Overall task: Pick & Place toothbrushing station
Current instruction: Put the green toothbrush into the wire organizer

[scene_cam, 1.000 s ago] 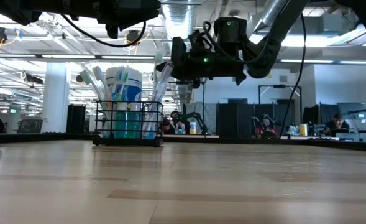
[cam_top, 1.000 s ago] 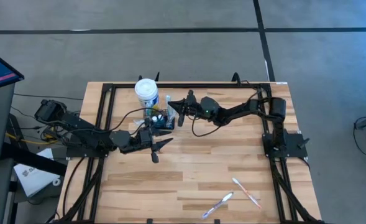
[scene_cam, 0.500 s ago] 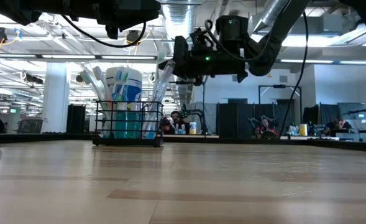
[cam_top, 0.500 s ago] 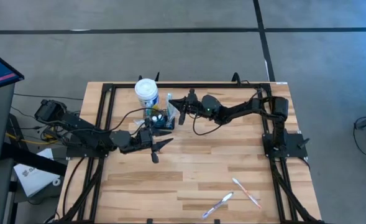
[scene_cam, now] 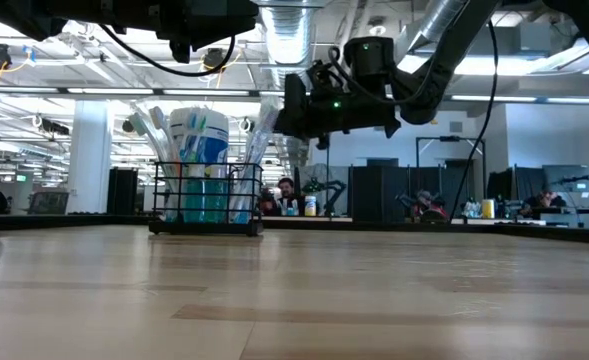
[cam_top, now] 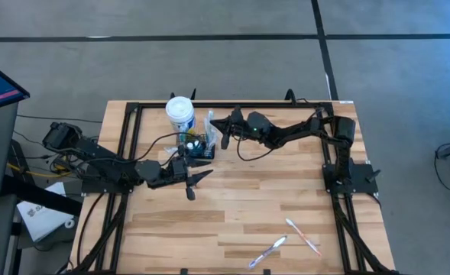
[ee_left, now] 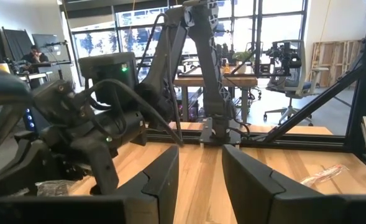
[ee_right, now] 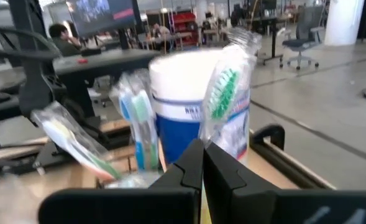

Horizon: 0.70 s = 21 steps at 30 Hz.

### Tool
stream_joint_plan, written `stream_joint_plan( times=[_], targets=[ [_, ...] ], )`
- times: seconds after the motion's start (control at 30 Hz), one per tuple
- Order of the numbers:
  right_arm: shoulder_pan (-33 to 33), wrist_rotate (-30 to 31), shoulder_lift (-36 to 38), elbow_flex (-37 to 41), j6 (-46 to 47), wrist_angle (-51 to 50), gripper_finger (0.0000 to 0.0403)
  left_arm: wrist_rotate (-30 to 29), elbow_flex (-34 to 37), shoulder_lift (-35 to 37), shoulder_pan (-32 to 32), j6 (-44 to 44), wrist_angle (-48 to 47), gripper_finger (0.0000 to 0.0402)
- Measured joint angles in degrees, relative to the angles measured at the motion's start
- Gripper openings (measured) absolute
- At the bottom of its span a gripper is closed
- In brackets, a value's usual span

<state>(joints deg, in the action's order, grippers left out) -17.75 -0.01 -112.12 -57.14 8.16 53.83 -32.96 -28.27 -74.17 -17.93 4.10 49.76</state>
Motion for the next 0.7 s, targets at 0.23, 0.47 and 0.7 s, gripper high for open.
stream_joint_plan(
  times=[0.23,0.47,0.7],
  targets=[
    [0.5,0.0,0.02,-0.02,-0.12,-1.83,0.0,-0.01,0.0,0.0,0.01,0.0,0.0,0.0117],
    [2.57,0.0,0.02,-0.04,-2.29,-4.44,0.0,-0.01,0.0,0.0,0.01,-0.02,-0.04,0.0117],
    [3.12,0.45,0.02,-0.07,-2.84,-8.04,0.0,-0.01,0.0,0.0,0.01,-0.02,-0.04,0.0117]
  ],
)
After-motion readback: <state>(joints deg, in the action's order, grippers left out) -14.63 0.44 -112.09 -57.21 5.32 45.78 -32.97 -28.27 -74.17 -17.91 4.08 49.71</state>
